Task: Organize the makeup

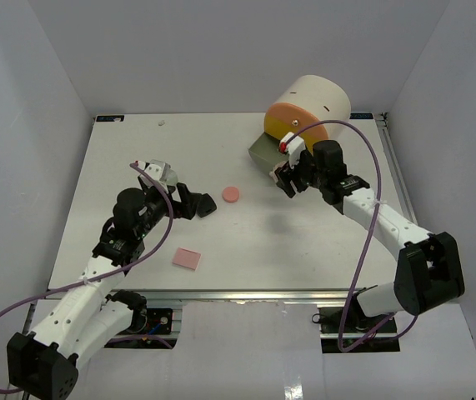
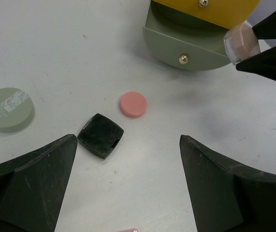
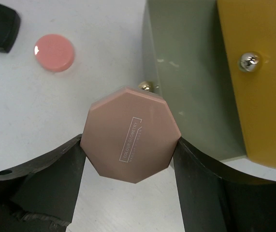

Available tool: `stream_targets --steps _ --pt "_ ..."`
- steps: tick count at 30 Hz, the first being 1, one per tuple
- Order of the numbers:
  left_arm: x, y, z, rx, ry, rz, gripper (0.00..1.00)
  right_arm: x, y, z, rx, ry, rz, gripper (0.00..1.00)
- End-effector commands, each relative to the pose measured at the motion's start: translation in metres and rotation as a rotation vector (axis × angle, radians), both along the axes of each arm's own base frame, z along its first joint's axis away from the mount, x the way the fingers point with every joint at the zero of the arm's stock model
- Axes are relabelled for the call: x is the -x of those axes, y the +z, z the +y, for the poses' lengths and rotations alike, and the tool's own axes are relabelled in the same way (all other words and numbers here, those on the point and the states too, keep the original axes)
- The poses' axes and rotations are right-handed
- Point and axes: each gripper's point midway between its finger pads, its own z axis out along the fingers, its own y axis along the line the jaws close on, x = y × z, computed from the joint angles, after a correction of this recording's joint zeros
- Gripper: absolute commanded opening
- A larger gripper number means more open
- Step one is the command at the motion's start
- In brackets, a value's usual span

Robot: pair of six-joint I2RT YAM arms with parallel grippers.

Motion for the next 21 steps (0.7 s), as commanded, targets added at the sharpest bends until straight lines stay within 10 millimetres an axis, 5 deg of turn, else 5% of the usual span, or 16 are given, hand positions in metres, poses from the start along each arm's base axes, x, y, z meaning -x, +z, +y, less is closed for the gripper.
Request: stream_targets --steps 1,4,10,12,18,21 --pt "0.001 0.007 -0.005 0.006 -0.022 -0.010 0.98 -0.044 0.042 -0.015 -0.054 -0.201 -0.143 0.15" --pt "0.000 0.004 -0.005 -0.001 -0.021 -0.001 0.98 -0.065 0.032 -0.033 -0.013 -0.332 -0.136 0.23" --pt "-0.002 -0.002 -0.006 -0.008 -0.024 0.021 0.98 -0.081 0.021 -0.042 0.015 -0.402 -0.126 0.68" --pt "-0.003 -0.003 -0.007 -0.010 -0.027 0.027 0.98 -0.083 0.021 -0.044 0.013 -0.401 -0.123 0.75" --pt "-0.006 -0.018 -0.012 -0.008 -0.035 0.092 0.98 -0.067 0.031 -0.034 -0.041 -0.292 -0.099 0.97" --pt "-0.012 -0.041 -0.016 -0.009 -0.020 0.200 0.98 -0.037 0.037 -0.024 -0.072 -0.082 -0.049 0.94"
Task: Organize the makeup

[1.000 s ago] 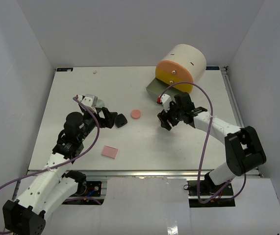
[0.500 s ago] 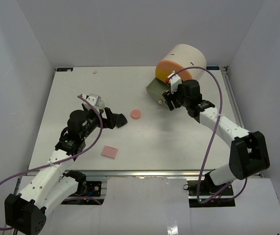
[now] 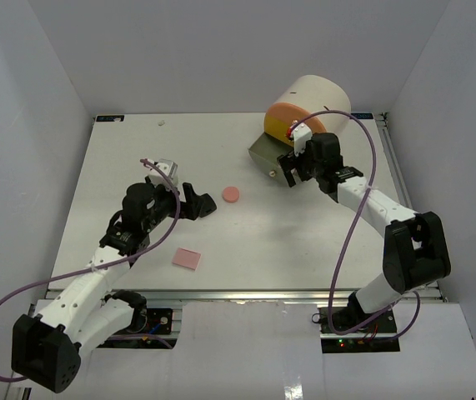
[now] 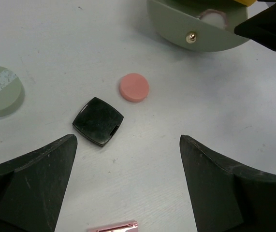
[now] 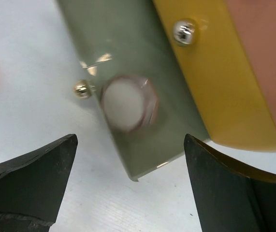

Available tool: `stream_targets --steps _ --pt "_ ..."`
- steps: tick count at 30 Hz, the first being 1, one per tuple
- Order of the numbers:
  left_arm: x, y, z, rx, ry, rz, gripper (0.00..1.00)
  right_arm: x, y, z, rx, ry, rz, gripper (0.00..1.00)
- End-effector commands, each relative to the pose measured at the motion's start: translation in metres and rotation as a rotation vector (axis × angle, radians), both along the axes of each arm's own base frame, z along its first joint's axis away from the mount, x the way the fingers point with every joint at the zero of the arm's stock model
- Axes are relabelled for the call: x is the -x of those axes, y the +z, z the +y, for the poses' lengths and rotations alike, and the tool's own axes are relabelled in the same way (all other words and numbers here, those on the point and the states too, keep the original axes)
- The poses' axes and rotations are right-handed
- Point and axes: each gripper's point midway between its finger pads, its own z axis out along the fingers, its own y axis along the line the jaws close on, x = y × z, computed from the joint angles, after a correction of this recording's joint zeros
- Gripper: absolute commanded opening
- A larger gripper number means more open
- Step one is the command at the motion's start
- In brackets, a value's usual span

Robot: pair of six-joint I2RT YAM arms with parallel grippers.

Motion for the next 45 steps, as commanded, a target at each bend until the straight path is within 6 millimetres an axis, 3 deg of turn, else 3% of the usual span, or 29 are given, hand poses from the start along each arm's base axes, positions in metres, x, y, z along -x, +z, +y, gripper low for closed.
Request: stream_targets --steps 1,5,8,12,18,24,27,29,30,31,34,38,45 --pt "-0.008 -0.021 -0.010 0.015 0.005 0.139 0.98 0.034 0.059 0.020 -0.121 0.293 -0.061 0.90" --pt "-0.013 -0.054 -0.009 -0.002 0.066 0.291 0.94 0.076 0.068 0.019 -0.276 0.504 -0.015 0.90" --pt "-0.019 -0.081 -0.006 0.002 0.151 0.415 0.92 0.090 0.081 0.011 -0.349 0.527 -0.014 0.91" --pt "-0.031 -0.098 -0.003 0.004 0.246 0.495 0.90 0.100 0.080 0.005 -0.377 0.524 -0.007 0.91" --pt "-0.053 -0.128 -0.007 -0.034 0.305 0.588 0.96 0.106 0.078 0.003 -0.384 0.520 -0.004 0.91" --pt "-0.077 -0.135 -0.020 -0.023 0.312 0.621 0.98 0.108 0.076 0.001 -0.388 0.519 0.000 0.91" --pt "-0.090 -0.133 -0.017 -0.043 0.386 0.634 0.98 0.109 0.077 0.001 -0.388 0.520 -0.001 0.91" --pt "-0.089 -0.149 -0.009 -0.100 0.464 0.698 0.98 0.109 0.078 0.000 -0.387 0.520 -0.006 0.91" --pt "-0.095 -0.144 -0.009 -0.104 0.480 0.681 0.98 0.109 0.078 0.000 -0.386 0.519 -0.006 0.90" --pt "-0.091 -0.155 -0.005 -0.137 0.509 0.716 0.98 0.109 0.079 0.000 -0.385 0.520 -0.009 0.90" --pt "-0.091 -0.161 -0.002 -0.201 0.569 0.720 0.97 0.109 0.080 -0.001 -0.387 0.521 -0.012 0.90" --pt "-0.088 -0.168 -0.006 -0.236 0.577 0.729 0.91 0.110 0.080 -0.002 -0.389 0.521 -0.012 0.90" --pt "-0.082 -0.167 -0.014 -0.274 0.540 0.717 0.62 0.111 0.083 -0.005 -0.390 0.516 -0.023 0.90"
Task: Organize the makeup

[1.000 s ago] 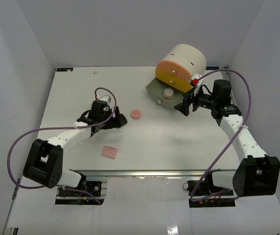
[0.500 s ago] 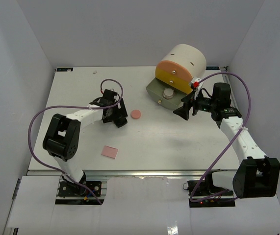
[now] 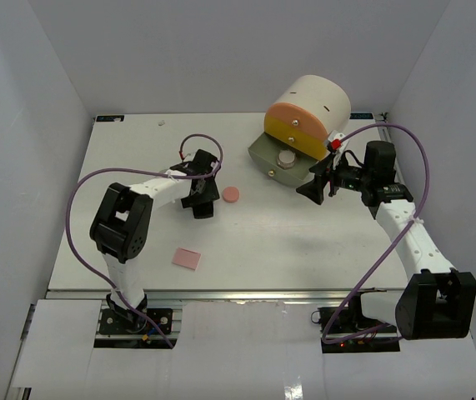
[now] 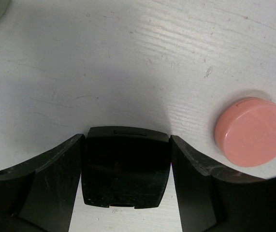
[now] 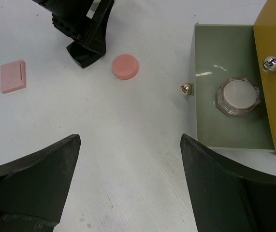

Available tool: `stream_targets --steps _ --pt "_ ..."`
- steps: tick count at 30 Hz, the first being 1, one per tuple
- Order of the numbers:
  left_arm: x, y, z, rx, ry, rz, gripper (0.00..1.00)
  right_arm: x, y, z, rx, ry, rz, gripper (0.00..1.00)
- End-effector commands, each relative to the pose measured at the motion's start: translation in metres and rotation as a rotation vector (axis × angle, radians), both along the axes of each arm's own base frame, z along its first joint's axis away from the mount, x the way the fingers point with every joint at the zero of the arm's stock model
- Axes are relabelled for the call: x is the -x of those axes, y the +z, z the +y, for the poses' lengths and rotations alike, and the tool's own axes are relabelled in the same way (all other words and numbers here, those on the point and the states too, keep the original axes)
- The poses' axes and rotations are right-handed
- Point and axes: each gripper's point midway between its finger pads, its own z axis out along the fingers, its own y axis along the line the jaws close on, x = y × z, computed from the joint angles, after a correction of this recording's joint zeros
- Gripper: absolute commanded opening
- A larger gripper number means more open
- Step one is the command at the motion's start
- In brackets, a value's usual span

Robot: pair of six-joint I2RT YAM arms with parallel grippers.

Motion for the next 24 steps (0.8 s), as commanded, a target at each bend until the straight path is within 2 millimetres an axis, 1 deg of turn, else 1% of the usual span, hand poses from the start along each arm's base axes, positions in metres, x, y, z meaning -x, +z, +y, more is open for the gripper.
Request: stream_targets --steps 1,2,3,6,7,10,11,13,15,19,20,21,23,24 --pt "0.007 0.007 -0.002 -0.036 -0.020 0.006 0.56 0.006 0.013 -0.001 -0.016 0.014 -0.039 0.90" --pt "0.007 0.008 -0.002 -0.038 -0.026 0.004 0.50 0.006 0.013 -0.001 -0.017 0.014 -0.040 0.90" --pt "0.007 0.012 -0.003 -0.036 -0.035 -0.006 0.40 0.006 0.013 -0.002 -0.017 0.012 -0.040 0.90" --pt "0.004 0.031 -0.010 -0.013 -0.054 -0.049 0.30 0.006 0.014 -0.004 -0.019 0.008 -0.043 0.90" --pt "0.001 0.040 -0.014 -0.002 -0.066 -0.072 0.28 0.006 0.014 -0.004 -0.019 0.008 -0.045 0.90" --pt "-0.015 0.086 -0.044 0.096 -0.142 -0.188 0.17 0.006 0.016 -0.006 -0.021 0.004 -0.049 0.90" --pt "-0.019 0.098 -0.056 0.135 -0.164 -0.215 0.16 0.007 0.016 -0.006 -0.021 0.004 -0.050 0.90" --pt "-0.033 0.138 -0.087 0.247 -0.217 -0.307 0.15 0.007 0.017 -0.007 -0.022 0.000 -0.053 0.90" --pt "-0.043 0.158 -0.112 0.321 -0.256 -0.340 0.15 0.006 0.018 -0.009 -0.023 -0.003 -0.055 0.90" --pt "-0.076 0.211 -0.151 0.418 -0.277 -0.457 0.15 0.006 0.018 -0.012 -0.027 -0.008 -0.054 0.90" --pt "-0.086 0.218 -0.161 0.434 -0.278 -0.477 0.16 0.006 0.017 -0.012 -0.028 -0.009 -0.052 0.90" --pt "-0.095 0.219 -0.170 0.439 -0.281 -0.486 0.16 0.006 0.017 -0.013 -0.029 -0.010 -0.051 0.90" --pt "-0.112 0.211 -0.186 0.440 -0.288 -0.494 0.18 0.007 0.018 -0.014 -0.032 -0.012 -0.050 0.90" --pt "-0.120 0.221 -0.193 0.449 -0.291 -0.524 0.19 0.007 0.018 -0.014 -0.033 -0.013 -0.050 0.90"
